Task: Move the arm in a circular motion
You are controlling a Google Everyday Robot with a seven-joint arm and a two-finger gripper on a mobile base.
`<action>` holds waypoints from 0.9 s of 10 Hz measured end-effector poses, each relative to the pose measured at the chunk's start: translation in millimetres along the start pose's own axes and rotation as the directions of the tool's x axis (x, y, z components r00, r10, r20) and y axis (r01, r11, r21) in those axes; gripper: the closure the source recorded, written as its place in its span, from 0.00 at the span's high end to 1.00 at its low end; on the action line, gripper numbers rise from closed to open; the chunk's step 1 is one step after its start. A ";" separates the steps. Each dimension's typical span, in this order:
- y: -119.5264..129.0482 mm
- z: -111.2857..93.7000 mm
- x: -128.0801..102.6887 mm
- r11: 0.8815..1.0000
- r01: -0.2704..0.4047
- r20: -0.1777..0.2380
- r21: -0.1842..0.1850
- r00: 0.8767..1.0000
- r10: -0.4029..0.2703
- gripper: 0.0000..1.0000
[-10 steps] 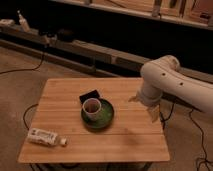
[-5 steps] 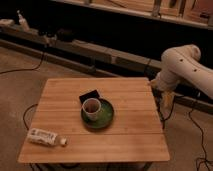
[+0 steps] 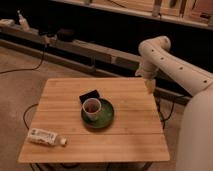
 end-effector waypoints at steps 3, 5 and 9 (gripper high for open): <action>-37.3 -7.6 -67.2 0.992 0.123 0.007 0.024 0.992 -0.123 0.80; -31.2 -19.8 -139.0 0.954 0.296 0.043 0.048 0.953 -0.298 0.80; 77.6 -49.7 -246.7 0.808 0.581 0.252 0.101 0.770 -0.586 0.80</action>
